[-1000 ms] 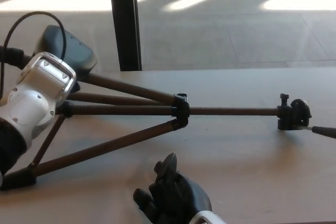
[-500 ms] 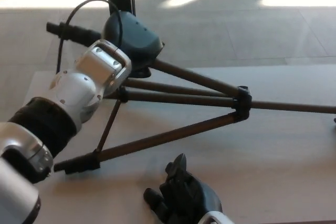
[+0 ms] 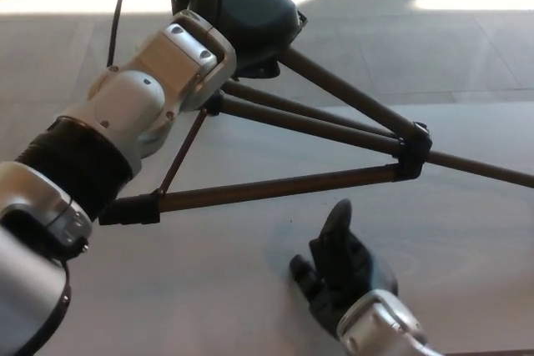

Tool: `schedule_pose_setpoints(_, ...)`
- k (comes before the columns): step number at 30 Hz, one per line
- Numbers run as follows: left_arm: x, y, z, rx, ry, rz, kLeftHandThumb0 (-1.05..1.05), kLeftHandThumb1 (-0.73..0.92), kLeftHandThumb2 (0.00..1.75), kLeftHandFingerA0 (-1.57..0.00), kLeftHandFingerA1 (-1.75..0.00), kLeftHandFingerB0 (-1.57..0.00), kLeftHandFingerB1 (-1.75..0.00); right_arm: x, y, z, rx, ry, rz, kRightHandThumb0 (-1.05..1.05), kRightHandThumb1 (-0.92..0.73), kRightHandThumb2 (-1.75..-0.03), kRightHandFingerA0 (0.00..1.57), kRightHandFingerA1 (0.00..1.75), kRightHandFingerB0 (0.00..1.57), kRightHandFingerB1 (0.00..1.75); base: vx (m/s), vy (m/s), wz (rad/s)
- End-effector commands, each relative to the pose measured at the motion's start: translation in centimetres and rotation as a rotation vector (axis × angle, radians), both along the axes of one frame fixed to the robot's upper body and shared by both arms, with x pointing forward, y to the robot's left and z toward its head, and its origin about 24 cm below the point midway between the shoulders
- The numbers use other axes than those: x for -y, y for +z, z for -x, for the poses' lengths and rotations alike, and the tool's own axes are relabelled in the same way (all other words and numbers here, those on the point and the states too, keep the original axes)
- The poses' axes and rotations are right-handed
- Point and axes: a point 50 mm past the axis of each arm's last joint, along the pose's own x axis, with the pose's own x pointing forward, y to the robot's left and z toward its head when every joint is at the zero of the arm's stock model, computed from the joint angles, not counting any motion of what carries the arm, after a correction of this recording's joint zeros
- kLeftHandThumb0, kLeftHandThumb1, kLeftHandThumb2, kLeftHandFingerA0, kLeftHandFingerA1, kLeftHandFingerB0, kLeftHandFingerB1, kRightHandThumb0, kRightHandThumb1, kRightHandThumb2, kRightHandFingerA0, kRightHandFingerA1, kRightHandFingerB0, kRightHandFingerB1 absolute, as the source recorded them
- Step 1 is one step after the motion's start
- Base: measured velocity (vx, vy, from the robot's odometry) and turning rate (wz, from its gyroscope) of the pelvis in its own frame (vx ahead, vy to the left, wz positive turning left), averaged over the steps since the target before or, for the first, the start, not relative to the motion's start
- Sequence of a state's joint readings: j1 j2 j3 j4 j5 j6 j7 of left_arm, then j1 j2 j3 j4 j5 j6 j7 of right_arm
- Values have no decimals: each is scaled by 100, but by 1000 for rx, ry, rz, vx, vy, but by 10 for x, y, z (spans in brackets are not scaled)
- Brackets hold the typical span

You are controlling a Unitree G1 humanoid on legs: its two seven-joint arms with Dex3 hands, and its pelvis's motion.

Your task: Use both hands of the robot to pick up the tripod lying in the middle of the desk and make it stand upright on the desk

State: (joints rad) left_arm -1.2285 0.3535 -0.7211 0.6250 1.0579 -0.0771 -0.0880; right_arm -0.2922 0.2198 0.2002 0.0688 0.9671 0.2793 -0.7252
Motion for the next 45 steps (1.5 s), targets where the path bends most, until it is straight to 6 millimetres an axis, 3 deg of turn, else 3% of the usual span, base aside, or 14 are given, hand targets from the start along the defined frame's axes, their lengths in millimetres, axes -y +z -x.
schedule_pose_setpoints(1,-7,27,4,132,-13,-47,-27,51,56,-83,-170,-76,-90,16,19,-15,18,-205,-92,-96,-65,-92,0,0,0,0,0,0,0)
schedule_pose_setpoints(5,-14,14,5,69,-32,37,-25,47,55,-88,-172,-82,-79,30,30,-23,78,-295,-164,-84,-70,-71,0,0,0,0,0,0,0)
schedule_pose_setpoints(7,-16,12,6,51,-5,20,-28,47,57,-87,-167,-78,-75,31,32,-26,96,-280,-130,-84,-70,-76,0,0,0,0,0,0,0)
schedule_pose_setpoints(8,-17,7,7,49,-15,-8,-27,44,57,-89,-166,-83,-73,32,36,-26,118,-265,-124,-90,-56,-86,0,0,0,0,0,0,0)
schedule_pose_setpoints(10,-18,2,8,75,-35,4,-27,44,56,-90,-168,-85,-75,35,40,-28,171,-177,-17,-88,-73,-80,0,0,0,0,0,0,0)
schedule_pose_setpoints(11,-18,1,9,85,-33,1,-31,45,55,-90,-173,-83,-76,35,42,-30,177,-186,-7,-105,-68,-102,0,18,0,9,0,0,0)
schedule_pose_setpoints(12,-18,1,9,86,-33,1,-31,45,55,-90,-173,-83,-76,36,42,-30,178,-186,-6,-105,-68,-102,0,18,0,9,0,0,0)
schedule_pose_setpoints(13,-17,0,10,85,-27,-9,-31,46,55,-89,-175,-79,-77,35,45,-34,169,-183,11,-87,-66,-80,0,0,0,0,0,0,0)
schedule_pose_setpoints(15,-16,0,10,87,-27,-10,-31,46,55,-89,-175,-79,-77,36,46,-35,170,-183,14,-87,-66,-80,0,0,0,0,0,0,0)
schedule_pose_setpoints(16,-16,0,10,96,-50,14,-34,45,54,-89,-174,-80,-76,32,45,-38,165,-199,40,-105,-64,-96,0,5,0,0,0,0,0)
schedule_pose_setpoints(22,-9,3,10,77,-54,84,-24,37,55,-100,-166,-84,-77,28,45,-40,165,-205,55,-105,-64,-96,0,5,0,0,0,0,0)
schedule_pose_setpoints(29,5,16,10,39,-50,42,-21,33,55,-109,-148,-87,-74,34,48,-40,174,-220,60,-105,-64,-96,0,5,0,0,0,0,0)
schedule_pose_setpoints(34,14,31,11,71,-64,28,-31,20,50,-130,-110,-105,-63,36,48,-40,177,-229,55,-105,-64,-96,0,5,0,0,0,0,0)
schedule_pose_setpoints(45,15,40,9,121,-62,21,-37,17,49,-139,-98,-112,-60,37,51,-42,185,-226,59,-105,-64,-96,0,5,0,0,0,0,0)
